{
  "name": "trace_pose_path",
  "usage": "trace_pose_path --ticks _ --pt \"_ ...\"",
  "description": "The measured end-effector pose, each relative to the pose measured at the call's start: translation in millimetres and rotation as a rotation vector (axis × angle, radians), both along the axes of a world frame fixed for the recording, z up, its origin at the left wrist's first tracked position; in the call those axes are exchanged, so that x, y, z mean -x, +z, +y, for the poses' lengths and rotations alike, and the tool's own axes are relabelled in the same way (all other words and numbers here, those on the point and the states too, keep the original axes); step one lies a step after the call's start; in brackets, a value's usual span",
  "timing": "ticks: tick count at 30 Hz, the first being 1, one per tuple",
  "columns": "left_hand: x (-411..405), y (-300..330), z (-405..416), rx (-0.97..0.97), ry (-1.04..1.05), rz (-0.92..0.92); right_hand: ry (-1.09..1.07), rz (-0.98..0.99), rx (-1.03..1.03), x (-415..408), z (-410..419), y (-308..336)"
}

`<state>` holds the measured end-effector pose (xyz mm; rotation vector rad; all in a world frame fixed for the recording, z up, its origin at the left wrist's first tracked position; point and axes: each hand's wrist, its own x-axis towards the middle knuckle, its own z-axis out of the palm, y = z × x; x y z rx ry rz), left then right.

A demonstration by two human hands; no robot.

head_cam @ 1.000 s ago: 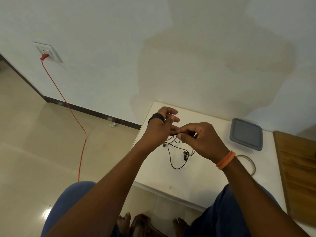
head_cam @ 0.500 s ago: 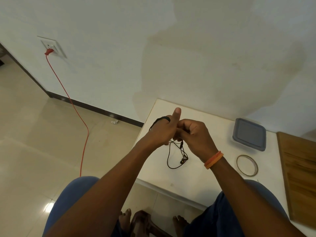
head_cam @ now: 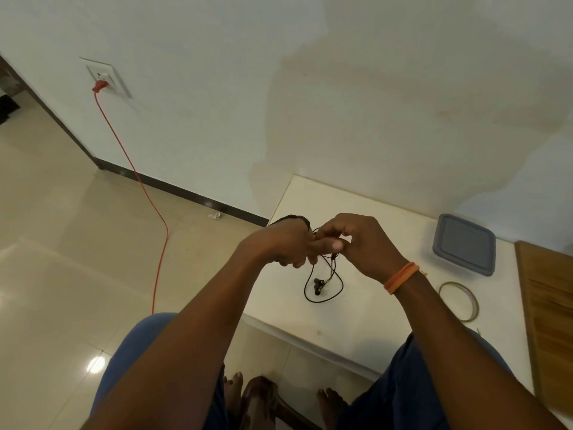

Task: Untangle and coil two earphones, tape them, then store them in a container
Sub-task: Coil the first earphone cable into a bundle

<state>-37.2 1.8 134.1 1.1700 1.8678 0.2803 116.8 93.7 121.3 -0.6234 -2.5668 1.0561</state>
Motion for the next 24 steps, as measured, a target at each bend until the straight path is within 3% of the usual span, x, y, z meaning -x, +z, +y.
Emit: trace_pose_path --ticks 4,7,13,24 --pt "-5.9 -4.2 1.6 0.044 -0.064 0.107 -0.009 0.06 0.023 -3.4 -4.6 8.0" --pt "-7.7 -6.2 2.5 0.044 -0.036 0.03 -0.014 0.105 0.001 -4.5 -9.4 11.3" --pt "-20.7 1.5 6.1 0.026 -0.082 -0.3 -0.105 0.235 0.004 -5.9 -11.3 16.2" --pt "-26.9 11.6 6.2 0.004 -0.114 -1.114 -0.184 0.427 0.694 -12.5 -4.9 21.1"
